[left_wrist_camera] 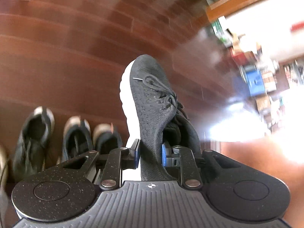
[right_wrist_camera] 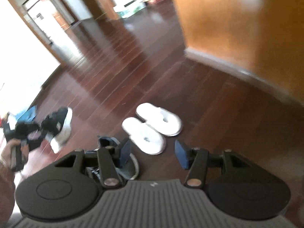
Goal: Organize scattered shoes
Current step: 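Carry the black sneaker with the left tool toward the lined-up shoes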
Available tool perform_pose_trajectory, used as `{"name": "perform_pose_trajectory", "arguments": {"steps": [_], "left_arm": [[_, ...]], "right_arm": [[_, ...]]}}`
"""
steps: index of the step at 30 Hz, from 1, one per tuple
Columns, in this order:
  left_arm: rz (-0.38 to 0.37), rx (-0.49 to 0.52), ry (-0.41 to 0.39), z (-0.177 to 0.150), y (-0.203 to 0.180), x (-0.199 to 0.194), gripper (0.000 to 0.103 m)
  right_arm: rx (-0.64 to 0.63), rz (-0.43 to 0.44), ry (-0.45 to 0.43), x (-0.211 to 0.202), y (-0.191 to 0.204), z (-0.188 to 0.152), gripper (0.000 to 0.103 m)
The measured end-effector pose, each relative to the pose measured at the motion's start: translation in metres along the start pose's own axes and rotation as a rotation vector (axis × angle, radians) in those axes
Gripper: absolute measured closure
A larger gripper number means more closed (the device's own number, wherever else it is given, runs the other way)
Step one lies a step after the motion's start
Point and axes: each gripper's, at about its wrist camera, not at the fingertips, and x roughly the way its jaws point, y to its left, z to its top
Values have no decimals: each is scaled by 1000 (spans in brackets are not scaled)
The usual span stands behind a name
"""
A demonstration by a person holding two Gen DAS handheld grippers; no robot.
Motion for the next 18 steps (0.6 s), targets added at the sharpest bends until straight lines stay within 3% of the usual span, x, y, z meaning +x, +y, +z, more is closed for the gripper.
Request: {"name": "perform_pose_trajectory", "arguments": {"steps": [5,9,14,18], "left_arm": [[-51,222,119,-48,-19,-11,73],[-63,376,200,-65,-39,0,72],[-91,382,294,-113,-40,2,72],[-109,332,319,-160,-27,21,72]], "right_arm": [[146,-162,-45,-24,-3,-44,48],[279,-198,-80,-30,10,-65,48],[263,-161,-95,-27,44,-70,48],[226,-81,-79,-12,36,-68,48]]}}
